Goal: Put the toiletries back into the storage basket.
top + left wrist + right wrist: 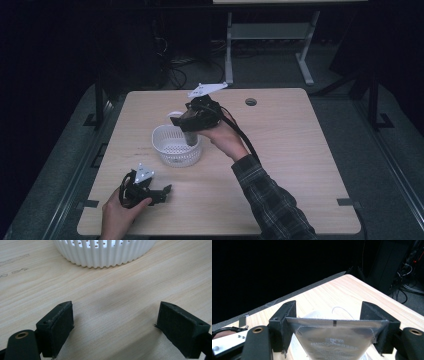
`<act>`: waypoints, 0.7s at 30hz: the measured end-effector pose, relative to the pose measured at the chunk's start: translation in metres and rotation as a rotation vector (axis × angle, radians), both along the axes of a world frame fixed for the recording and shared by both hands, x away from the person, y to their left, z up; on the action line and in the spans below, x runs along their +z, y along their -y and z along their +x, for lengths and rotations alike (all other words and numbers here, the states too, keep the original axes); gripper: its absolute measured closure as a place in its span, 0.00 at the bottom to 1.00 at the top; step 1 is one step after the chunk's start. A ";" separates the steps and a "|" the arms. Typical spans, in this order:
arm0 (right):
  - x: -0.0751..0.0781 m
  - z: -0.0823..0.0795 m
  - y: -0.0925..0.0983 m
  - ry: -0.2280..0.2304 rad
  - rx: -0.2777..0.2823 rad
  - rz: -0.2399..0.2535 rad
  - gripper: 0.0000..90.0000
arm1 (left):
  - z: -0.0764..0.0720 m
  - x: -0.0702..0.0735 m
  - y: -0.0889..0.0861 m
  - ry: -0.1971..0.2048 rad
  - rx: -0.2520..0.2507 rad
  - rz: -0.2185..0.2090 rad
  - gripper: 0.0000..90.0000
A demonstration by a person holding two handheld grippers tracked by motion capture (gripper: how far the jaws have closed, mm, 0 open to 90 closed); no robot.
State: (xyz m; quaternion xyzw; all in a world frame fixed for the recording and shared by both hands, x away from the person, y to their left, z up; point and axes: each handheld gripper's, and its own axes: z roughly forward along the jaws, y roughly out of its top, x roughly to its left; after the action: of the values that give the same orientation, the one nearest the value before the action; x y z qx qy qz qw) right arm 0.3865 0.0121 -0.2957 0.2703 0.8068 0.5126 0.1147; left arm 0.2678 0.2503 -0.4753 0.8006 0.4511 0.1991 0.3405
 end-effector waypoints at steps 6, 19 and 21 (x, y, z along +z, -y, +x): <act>-0.008 0.001 -0.002 -0.013 0.001 -0.005 0.33 | 0.000 0.000 0.000 0.001 0.000 0.000 0.14; -0.022 0.003 -0.006 -0.026 0.006 -0.017 0.33 | 0.000 0.000 0.000 0.001 0.000 0.001 0.14; -0.024 0.003 -0.007 -0.029 0.005 -0.020 0.33 | 0.000 0.000 0.000 0.001 0.000 0.000 0.14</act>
State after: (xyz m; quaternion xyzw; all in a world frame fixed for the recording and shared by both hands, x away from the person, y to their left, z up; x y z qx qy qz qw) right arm 0.3899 0.0191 -0.3200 0.2743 0.8143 0.5007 0.1043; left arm 0.2679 0.2504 -0.4753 0.8007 0.4508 0.1993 0.3405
